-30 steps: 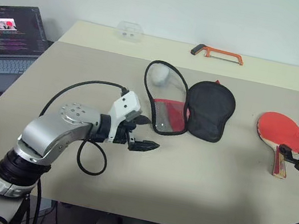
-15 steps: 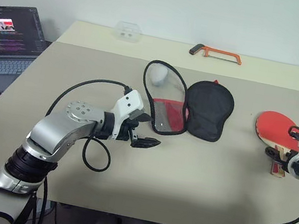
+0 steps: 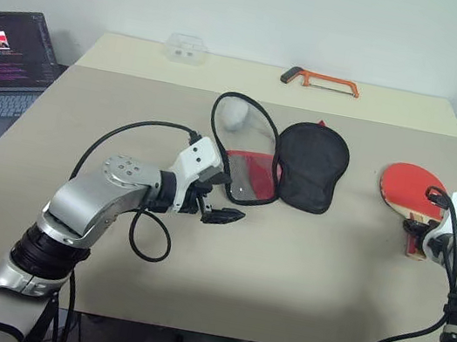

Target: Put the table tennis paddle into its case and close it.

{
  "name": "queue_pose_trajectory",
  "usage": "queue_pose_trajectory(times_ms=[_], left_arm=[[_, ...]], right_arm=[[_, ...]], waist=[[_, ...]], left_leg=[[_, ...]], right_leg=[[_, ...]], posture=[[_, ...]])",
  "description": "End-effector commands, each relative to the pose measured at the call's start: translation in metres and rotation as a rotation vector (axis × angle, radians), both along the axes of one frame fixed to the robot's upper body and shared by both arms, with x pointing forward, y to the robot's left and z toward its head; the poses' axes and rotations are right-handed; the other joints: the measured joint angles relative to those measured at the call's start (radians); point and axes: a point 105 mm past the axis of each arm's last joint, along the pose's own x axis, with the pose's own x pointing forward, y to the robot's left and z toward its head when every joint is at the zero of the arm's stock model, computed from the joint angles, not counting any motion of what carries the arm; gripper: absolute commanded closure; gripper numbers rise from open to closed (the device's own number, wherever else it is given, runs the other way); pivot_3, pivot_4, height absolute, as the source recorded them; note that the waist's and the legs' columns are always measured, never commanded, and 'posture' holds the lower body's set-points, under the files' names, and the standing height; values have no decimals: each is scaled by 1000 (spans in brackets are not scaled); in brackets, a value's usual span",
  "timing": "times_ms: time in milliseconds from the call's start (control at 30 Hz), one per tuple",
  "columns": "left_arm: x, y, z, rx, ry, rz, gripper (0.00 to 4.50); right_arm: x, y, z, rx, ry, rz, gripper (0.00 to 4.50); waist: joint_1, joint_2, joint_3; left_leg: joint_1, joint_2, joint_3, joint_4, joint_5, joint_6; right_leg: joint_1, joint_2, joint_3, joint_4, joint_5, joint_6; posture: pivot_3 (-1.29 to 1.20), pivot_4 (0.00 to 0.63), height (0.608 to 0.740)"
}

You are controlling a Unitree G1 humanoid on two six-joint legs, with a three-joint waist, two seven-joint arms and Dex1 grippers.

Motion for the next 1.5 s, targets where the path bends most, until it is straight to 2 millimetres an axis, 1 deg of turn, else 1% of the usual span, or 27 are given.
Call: queue_pose_trajectory(times_ms=[33, 167, 267, 333, 400, 500, 533, 567, 633, 733, 800, 900, 1167, 1300, 1500], left_arm=[[1, 3, 13, 1, -60, 6, 0], [1, 5, 12, 6, -59, 15, 0], [0, 5, 10, 6, -58, 16, 0], [0, 5, 10, 6, -57, 18, 0], [0, 5, 10, 5, -56, 18, 0], [0, 5, 9, 4, -53, 24, 0], [0, 6, 9, 5, -52, 26, 0], [0, 6, 8, 6, -51, 29, 0], [0, 6, 7, 8, -49, 32, 0], [0, 5, 7, 8, -50, 36, 0], [0, 5, 6, 8, -50, 40, 0], [-1, 4, 6, 4, -49, 44, 0], [-5, 4, 4, 6, -44, 64, 0], [-5, 6, 4, 11, -45, 77, 0], [-6, 9, 3, 18, -43, 94, 0]], right_arm=[[6, 8, 6, -18, -20, 4, 3397], [12, 26, 40, -46, -105, 12, 3397], [16, 44, 64, -50, -167, 34, 3397], [18, 52, 79, -42, -202, 31, 3397], [23, 67, 97, -37, -252, 39, 3397], [28, 86, 113, -10, -292, 38, 3397], [30, 95, 117, 1, -302, 48, 3397], [32, 108, 120, 15, -312, 72, 3397], [36, 132, 121, 52, -315, 120, 3397], [43, 160, 116, 96, -306, 145, 3397], [49, 176, 111, 128, -296, 149, 3397], [56, 191, 102, 157, -278, 143, 3397], [72, 211, 87, 195, -249, 131, 3397], [74, 219, 83, 202, -235, 141, 3397], [73, 224, 80, 210, -216, 144, 3397]], waist=[[-7, 0, 0], [-11, 0, 0], [-11, 1, 1], [-9, 1, 1], [-6, 2, 1], [-2, 1, 1], [-1, 1, 1], [-1, 1, 1], [-2, 2, 1], [-2, 1, 1], [-3, 1, 1], [-5, 1, 1], [-6, 2, 1], [-8, 2, 1], [-8, 2, 1]], left_leg=[[0, 0, 0, 0, 0, 0], [0, 0, 0, -1, 0, 0], [-1, 0, 2, -2, 0, 0], [-5, 0, 2, -2, 0, 0], [-11, 0, 2, -1, 0, -1], [-17, 1, 1, 0, 0, -1], [-17, 1, 1, -1, 0, -1], [-17, 1, 1, -1, 0, -1], [-18, 1, 2, -1, 0, -1], [-18, 1, 2, -1, 0, -1], [-19, 1, 2, 0, 0, -1], [-24, 1, 3, 1, 1, 0], [-26, 1, 2, 1, 1, 0], [-26, 1, 2, 1, 1, 0], [-26, 1, 2, 1, 1, 0]], right_leg=[[0, 0, 0, 0, 0, 0], [-1, 0, 1, 0, 0, 0], [-4, 0, 1, 0, 0, 0], [-8, 0, 1, 0, 0, 0], [-14, 0, 0, 2, 0, 0], [-19, 0, 0, 2, 0, 0], [-20, 0, 0, 2, 0, 0], [-20, 0, 0, 2, 0, 0], [-21, 0, 0, 3, 0, 0], [-22, 0, 0, 5, 0, 0], [-24, -1, 0, 7, 0, 0], [-31, -1, 0, 11, 0, 0], [-33, -1, 0, 10, 0, 0], [-33, -1, 0, 11, 0, 0], [-33, -1, 0, 11, 0, 0]], posture=[[0, 150, 740], [0, 150, 740], [0, 150, 740], [0, 150, 740], [0, 150, 740], [0, 150, 740], [0, 150, 740], [0, 150, 740], [0, 150, 740], [0, 150, 740], [0, 150, 740], [0, 150, 740], [0, 150, 740], [0, 150, 740], [0, 150, 740]])
